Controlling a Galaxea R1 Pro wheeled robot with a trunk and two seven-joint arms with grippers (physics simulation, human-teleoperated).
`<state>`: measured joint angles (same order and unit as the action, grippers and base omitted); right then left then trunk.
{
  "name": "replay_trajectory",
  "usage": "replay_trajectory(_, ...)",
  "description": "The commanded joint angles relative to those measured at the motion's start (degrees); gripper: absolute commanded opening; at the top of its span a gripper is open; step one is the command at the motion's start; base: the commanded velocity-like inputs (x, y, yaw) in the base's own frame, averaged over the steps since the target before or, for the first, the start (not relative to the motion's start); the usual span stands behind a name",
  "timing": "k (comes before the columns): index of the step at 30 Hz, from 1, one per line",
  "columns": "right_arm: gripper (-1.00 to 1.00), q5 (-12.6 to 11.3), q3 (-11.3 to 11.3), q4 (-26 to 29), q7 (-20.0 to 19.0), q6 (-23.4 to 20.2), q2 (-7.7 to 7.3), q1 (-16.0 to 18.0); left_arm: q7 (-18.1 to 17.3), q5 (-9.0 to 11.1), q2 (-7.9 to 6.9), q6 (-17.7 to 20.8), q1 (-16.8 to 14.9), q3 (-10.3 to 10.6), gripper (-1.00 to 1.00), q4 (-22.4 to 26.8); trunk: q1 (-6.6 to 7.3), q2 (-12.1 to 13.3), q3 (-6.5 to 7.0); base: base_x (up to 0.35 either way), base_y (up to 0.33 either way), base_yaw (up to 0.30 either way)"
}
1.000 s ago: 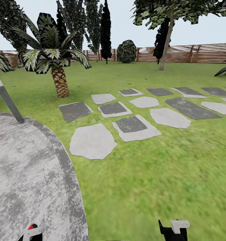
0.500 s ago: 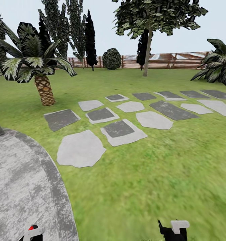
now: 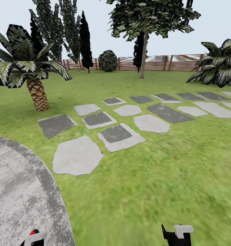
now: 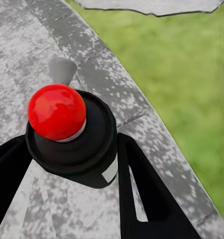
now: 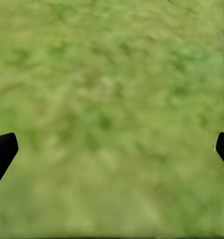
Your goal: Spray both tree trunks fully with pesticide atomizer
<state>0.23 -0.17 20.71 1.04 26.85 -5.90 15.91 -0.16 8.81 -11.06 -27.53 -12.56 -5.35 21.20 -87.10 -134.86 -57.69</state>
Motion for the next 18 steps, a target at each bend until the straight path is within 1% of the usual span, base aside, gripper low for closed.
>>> replay_trajectory(1,1.00,0.03,-0.01,-0.06,0.11,0.17,0.01,0.02,-0.01,0.34,-0.01,-0.16,-0.01,0.07,-1.00,-0.01,0.24,0.40,0.17,0.000,0.000,-0.229)
replay_trajectory(18,1.00,0.03,-0.01,-0.06,0.11,0.21,0.01,0.03,-0.01,0.24,-0.01,-0.16,-0.01,0.08,-1.00,-0.01,3.97,7.22,3.96,0.000,0.000,-0.237)
